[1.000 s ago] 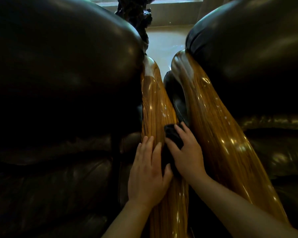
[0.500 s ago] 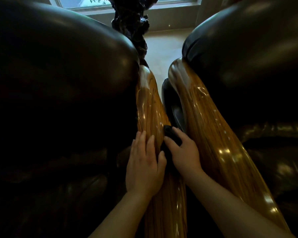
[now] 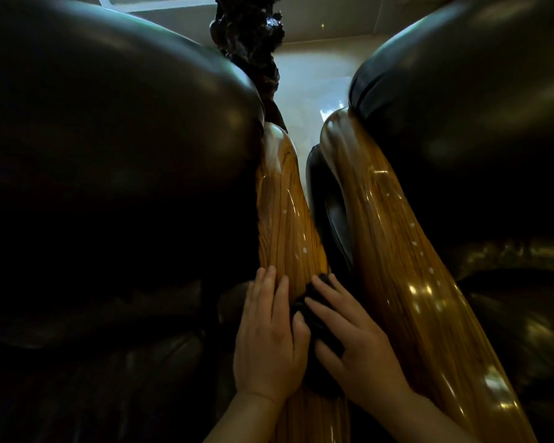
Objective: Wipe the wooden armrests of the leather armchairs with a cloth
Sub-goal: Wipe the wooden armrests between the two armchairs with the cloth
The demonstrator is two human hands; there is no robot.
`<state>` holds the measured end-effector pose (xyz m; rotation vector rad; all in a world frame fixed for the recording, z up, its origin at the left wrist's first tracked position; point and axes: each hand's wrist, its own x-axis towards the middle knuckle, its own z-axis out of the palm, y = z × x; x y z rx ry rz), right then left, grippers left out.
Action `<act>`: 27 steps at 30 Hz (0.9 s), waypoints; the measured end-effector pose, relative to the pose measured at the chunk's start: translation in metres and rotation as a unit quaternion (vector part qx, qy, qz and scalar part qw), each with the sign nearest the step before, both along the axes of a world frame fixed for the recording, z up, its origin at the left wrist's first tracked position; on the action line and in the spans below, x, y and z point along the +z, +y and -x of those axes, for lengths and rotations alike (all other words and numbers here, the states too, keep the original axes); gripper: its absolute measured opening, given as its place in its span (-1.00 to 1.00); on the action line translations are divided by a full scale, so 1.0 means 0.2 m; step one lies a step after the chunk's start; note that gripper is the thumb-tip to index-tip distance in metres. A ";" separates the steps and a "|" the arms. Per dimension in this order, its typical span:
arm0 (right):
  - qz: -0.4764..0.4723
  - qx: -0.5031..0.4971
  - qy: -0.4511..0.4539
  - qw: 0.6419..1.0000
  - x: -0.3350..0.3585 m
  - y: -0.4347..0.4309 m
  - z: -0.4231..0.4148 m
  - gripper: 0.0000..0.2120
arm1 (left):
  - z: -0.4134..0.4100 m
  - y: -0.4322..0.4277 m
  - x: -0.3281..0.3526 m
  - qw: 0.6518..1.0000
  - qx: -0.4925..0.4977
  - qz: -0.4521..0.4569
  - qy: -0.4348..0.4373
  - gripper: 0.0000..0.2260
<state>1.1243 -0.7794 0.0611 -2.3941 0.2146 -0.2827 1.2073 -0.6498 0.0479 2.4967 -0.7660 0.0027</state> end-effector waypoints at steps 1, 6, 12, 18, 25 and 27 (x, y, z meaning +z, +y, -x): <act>-0.012 -0.003 -0.002 1.000 0.00 -0.02 0.00 -0.51 | 0.00 0.00 0.00 1.000 0.000 -0.007 -0.004 -0.52; -0.137 -0.116 0.003 0.984 0.06 -0.05 -0.24 -0.53 | 0.00 0.00 0.00 1.000 0.003 -0.019 -0.007 -0.50; -0.248 -0.129 0.021 0.960 -0.01 -0.04 -0.07 -0.53 | 0.01 -0.01 0.01 0.998 -0.007 -0.055 -0.027 -0.46; -0.157 -0.132 -0.008 0.979 0.04 -0.05 -0.26 -0.53 | 0.01 0.00 0.00 0.998 -0.005 -0.050 -0.038 -0.48; -0.054 -0.073 0.010 0.996 0.08 -0.10 -0.31 -0.58 | 0.01 0.00 0.00 1.000 0.011 -0.002 -0.025 -0.57; 0.022 -0.028 0.026 0.999 0.13 -0.09 -0.45 -0.61 | 0.01 0.00 0.01 1.000 0.012 0.004 -0.025 -0.56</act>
